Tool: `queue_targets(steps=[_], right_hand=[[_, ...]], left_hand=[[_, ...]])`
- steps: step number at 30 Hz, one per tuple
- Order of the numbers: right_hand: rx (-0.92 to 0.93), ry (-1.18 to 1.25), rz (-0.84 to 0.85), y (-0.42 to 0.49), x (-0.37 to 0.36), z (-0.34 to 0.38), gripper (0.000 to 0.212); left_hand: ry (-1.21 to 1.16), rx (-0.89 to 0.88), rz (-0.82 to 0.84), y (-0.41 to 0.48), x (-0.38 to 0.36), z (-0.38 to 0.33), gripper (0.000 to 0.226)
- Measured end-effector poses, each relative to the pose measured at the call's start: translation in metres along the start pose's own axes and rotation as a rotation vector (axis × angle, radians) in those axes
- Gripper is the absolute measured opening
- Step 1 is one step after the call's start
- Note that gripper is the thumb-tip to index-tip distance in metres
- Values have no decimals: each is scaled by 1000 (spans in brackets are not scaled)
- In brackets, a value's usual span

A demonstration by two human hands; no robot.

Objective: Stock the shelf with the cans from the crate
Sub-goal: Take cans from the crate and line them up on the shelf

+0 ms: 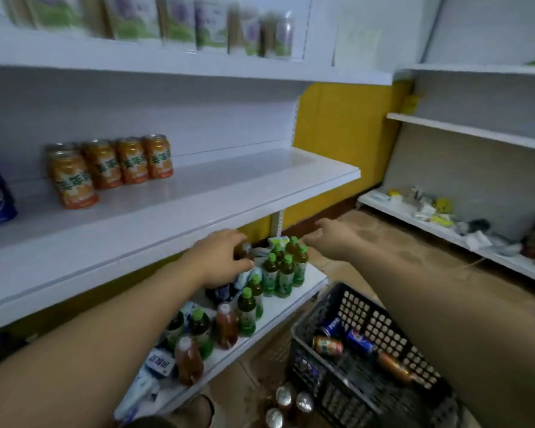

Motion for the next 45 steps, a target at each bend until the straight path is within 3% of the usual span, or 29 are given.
queue_targets(steps=[7,13,20,27,34,38,45], right_hand=[[-269,49,44,-66,-8,-159,68],[-501,159,142,-73,-54,-265,60],[-574,293,319,-10,-150,-329,61],[-596,392,475,77,-266,-361,65],[-577,421,594,157,-371,-380,63],[-566,415,658,190,-423,-385,59],[-327,253,690,229,-493,-378,73]], left_hand=[[106,-168,415,60,-135,-107,74],[152,-192,560,101,-228,-135,74],[180,-182,659,165,-319,-114,75],[113,-84,522,242,-401,-62,88],[163,-145,447,269,-466,-32,107],[177,-197,349,266,-485,-22,103],[190,-266,261,264,-493,-16,95]])
Point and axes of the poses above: each hand's wrist, its own y-axis towards the middle knuckle, its own x-axis out of the back of the hand, z = x × y, the point moved 4 cm from there along y, towards the middle knuckle, and after that the axes turned 6 degrees about z, right-handed, at the moved point
